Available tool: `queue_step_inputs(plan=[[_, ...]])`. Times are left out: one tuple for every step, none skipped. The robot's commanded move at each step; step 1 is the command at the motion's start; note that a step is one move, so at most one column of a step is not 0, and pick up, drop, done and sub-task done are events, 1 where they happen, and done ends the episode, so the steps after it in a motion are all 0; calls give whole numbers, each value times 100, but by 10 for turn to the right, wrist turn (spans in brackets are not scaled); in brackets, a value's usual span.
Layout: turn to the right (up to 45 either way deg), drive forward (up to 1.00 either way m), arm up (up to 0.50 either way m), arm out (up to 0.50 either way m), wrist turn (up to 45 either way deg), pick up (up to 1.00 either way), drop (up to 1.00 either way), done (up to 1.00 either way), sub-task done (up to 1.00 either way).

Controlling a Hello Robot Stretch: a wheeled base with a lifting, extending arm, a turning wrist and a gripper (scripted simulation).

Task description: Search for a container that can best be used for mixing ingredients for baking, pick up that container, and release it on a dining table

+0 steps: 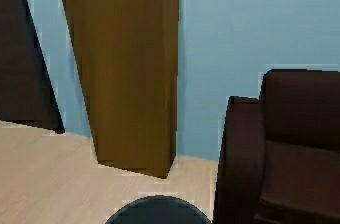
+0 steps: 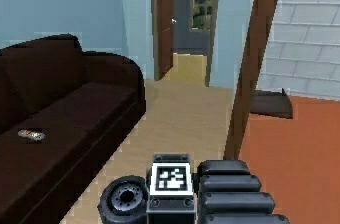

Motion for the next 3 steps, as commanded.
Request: queue_step_inputs(plan=[[0, 35, 0, 0, 0, 0, 0, 0, 0], [-450, 0, 0, 0, 0, 0, 0, 0, 0], [-120, 0, 0, 0, 0, 0, 0, 0, 0]])
